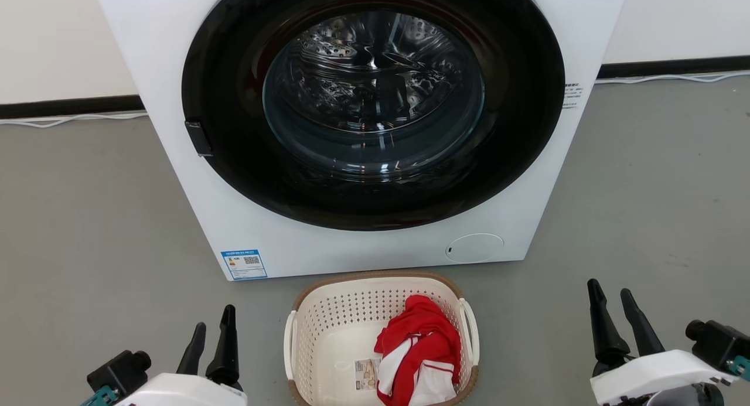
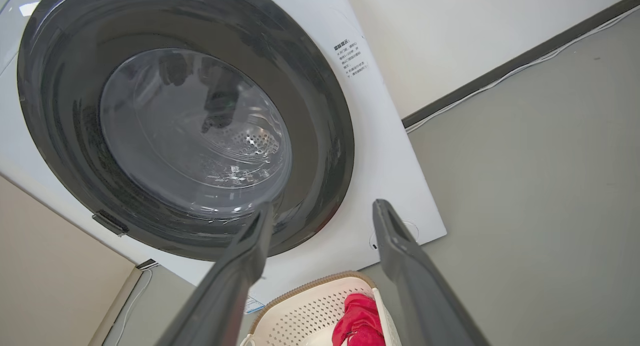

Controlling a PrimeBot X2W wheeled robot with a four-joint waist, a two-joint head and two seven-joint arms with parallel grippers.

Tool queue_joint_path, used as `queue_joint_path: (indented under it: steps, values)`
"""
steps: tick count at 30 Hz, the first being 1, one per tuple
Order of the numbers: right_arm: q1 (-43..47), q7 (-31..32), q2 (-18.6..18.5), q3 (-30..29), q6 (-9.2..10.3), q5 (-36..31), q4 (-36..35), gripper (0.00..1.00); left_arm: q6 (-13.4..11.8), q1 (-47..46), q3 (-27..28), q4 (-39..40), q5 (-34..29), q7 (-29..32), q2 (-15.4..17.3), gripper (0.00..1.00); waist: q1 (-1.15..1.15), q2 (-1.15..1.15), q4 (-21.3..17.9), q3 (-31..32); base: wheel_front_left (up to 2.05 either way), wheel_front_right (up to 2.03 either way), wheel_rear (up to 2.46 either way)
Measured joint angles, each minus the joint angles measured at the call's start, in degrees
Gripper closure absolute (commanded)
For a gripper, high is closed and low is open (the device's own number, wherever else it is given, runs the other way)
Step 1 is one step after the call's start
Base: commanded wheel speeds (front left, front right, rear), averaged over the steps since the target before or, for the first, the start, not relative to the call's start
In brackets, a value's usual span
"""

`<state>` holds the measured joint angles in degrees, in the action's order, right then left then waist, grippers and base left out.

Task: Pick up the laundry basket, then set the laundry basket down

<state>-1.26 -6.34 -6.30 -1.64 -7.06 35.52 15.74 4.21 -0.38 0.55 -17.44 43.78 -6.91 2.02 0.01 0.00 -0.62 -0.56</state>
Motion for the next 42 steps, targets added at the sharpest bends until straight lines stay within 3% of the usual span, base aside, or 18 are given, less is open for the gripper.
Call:
queue_joint_path:
  steps: [42]
  values:
    - [-0.1,-6.9,-1.7,-1.2,-0.02,-29.2,3.9,0.00,-0.2,1.2,0.2,-0.1,-30.8,-6.8,0.2,0.00,0.00,0.00,-0.5,0.2,0.00,0.00,0.00]
